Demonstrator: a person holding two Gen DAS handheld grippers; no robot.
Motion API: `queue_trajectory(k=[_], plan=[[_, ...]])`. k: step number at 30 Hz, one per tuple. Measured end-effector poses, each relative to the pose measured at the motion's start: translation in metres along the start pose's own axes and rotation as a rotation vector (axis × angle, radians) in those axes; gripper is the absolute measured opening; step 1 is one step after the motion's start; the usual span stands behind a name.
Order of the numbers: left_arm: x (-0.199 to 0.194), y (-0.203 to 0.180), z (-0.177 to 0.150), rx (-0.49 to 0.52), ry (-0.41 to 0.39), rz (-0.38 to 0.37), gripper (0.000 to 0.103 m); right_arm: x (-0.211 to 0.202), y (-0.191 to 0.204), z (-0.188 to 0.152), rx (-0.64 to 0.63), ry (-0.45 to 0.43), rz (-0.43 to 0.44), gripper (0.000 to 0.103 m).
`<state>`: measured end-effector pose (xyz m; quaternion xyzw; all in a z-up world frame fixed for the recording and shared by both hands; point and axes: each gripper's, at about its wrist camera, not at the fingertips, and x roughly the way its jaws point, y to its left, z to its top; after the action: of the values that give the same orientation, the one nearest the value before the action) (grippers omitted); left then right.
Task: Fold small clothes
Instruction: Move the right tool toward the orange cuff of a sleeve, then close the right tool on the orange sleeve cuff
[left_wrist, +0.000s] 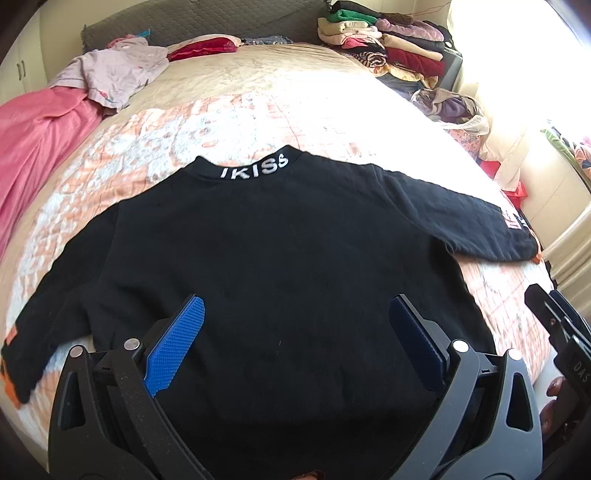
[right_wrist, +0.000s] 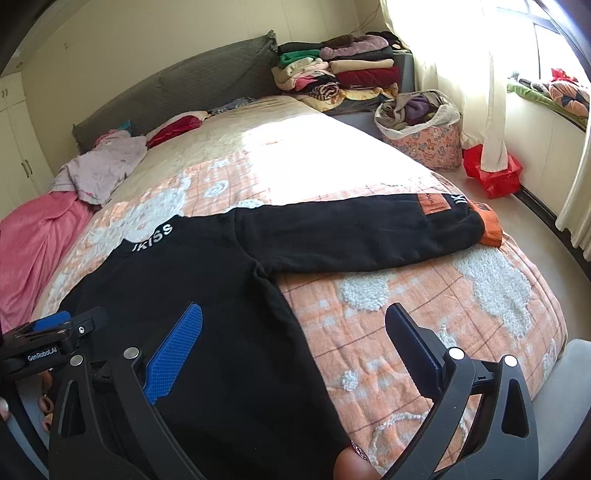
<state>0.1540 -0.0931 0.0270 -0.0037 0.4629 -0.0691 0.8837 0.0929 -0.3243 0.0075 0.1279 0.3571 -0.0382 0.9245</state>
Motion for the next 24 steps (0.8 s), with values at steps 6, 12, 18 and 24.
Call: queue_trajectory(k=[6, 12, 18, 24], plan=[[0.014, -0.009, 0.017, 0.021, -0.002, -0.009, 0.094, 0.022, -0.028, 0.016, 0.085, 0.01, -0.039, 0.099], [0.034, -0.009, 0.031, 0.016, 0.009, -0.027, 0.094, 0.047, -0.067, 0.026, 0.218, 0.039, -0.1, 0.099], [0.061, 0.0, 0.044, -0.016, 0.044, -0.028, 0.094, 0.067, -0.103, 0.033, 0.323, 0.056, -0.16, 0.099], [0.084, 0.006, 0.053, -0.033, 0.068, -0.029, 0.094, 0.092, -0.142, 0.037, 0.454, 0.086, -0.147, 0.099]])
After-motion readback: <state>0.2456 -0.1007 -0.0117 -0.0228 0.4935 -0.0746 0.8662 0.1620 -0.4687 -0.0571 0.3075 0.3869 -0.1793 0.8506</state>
